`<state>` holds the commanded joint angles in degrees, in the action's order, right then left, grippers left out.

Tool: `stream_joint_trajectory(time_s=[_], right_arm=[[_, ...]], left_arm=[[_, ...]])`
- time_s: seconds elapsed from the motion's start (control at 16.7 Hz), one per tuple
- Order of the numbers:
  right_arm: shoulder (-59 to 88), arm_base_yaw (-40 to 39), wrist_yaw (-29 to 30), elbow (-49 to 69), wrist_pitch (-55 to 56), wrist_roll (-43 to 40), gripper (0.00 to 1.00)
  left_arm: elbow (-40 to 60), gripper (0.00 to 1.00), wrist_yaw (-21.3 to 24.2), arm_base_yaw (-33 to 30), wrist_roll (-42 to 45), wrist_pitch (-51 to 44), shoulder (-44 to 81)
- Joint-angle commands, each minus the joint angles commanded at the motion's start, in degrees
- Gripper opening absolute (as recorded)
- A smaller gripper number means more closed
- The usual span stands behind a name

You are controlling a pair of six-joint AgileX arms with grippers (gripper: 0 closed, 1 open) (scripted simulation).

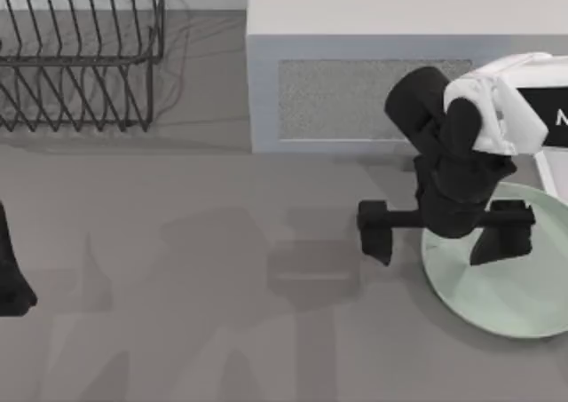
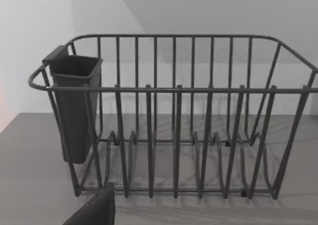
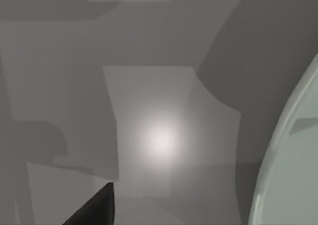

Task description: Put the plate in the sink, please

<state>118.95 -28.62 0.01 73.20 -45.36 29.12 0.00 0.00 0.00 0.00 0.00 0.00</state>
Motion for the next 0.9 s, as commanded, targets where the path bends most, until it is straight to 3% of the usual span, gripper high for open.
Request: stream_joint_trajectory(time_s=[0.36, 0.9], right_arm=[[0.77, 0.33, 0.11, -0.46, 2.35, 0.19, 1.0], [0.77, 0.33, 0.11, -0.46, 2.35, 0.19, 0.32]], left_arm=[[0.0, 1.0, 0.0, 0.0, 0.0, 0.0, 0.0], [0.0, 1.0, 0.0, 0.0, 0.0, 0.0, 0.0]])
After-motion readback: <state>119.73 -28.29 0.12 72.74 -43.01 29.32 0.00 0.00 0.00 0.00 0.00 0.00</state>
